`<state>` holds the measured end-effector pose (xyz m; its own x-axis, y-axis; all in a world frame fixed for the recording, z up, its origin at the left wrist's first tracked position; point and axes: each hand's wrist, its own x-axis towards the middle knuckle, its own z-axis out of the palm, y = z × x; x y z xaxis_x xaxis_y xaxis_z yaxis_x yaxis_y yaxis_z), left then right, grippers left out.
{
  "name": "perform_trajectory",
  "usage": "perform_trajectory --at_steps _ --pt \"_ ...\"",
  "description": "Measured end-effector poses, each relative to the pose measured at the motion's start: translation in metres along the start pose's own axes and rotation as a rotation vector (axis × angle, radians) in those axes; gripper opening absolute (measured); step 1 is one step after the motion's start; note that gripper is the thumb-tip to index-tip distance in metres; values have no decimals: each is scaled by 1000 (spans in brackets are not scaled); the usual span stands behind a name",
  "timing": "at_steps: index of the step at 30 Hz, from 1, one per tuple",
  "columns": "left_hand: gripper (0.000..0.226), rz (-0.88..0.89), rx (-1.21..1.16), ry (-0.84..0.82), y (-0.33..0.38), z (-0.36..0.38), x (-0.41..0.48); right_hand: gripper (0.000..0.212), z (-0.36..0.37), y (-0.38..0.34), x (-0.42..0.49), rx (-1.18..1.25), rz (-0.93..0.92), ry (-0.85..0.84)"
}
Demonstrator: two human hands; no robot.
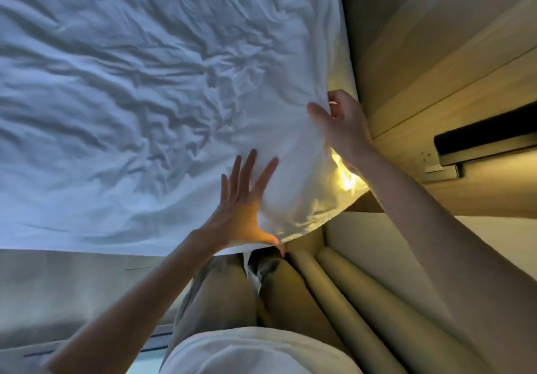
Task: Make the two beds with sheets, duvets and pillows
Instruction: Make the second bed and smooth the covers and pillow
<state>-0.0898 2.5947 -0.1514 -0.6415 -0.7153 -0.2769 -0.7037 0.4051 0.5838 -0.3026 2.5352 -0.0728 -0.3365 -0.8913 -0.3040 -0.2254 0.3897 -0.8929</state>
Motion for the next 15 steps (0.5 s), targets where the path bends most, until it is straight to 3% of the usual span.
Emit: perform_trajectory --at_steps 4,7,11,15 --pt "140 -55 118 297 -8 -7 -13 14 0 -43 2 222 101 -5" --pt "114 -123 132 453 -24 -15 -10 2 2 -63 2 269 87 19" --pt "69 -133 46 523 -38 -41 -5 2 8 -72 -1 260 78 66" --pt "50 -72 -45 541 -49 -72 -2 4 11 -77 -2 380 145 71"
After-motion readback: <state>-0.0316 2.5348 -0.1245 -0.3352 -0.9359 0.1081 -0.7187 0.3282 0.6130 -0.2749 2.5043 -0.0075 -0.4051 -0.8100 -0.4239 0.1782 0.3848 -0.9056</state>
